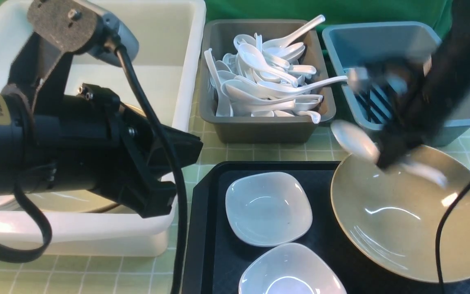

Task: On green table put chopsticks spoon bowls plates into blue grey white boxes.
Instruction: 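Reach down and grasp the white spoon resting in the bowl with the right gripper, then place the white spoon into the bin of spoons with the right gripper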

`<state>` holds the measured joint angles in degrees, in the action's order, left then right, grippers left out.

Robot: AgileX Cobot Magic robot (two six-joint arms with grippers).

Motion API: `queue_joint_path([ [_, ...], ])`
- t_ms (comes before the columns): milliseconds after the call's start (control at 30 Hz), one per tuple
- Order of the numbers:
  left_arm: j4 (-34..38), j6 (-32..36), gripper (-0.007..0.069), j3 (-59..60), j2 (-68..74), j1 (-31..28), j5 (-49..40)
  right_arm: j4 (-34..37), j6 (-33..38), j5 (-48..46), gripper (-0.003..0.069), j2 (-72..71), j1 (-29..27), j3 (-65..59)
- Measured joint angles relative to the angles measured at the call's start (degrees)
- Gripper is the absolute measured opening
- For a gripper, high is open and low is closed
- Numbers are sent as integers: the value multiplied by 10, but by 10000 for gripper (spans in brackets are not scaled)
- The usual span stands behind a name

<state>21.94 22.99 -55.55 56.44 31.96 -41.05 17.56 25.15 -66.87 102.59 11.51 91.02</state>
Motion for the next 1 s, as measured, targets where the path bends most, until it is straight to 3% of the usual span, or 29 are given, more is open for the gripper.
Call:
queue_joint_path([
  [67,-2,-3,-2,0,0,0,0,62,19,6,156,5,3,54],
  [200,-3,-8,-2,0,0,0,0,114,31,66,156,47,19,165],
  [400,-3,-14,-2,0,0,0,0,127,32,195,156,164,46,291],
  [600,-4,-36,-2,0,0,0,-1,127,19,314,165,266,62,329],
  [700,-4,-39,-2,0,0,0,-7,124,20,326,213,280,62,329],
  [833,-4,-42,-2,0,0,0,-28,117,30,318,358,274,61,333],
  [1000,-5,-59,-2,0,0,0,-37,104,47,240,478,225,43,334],
])
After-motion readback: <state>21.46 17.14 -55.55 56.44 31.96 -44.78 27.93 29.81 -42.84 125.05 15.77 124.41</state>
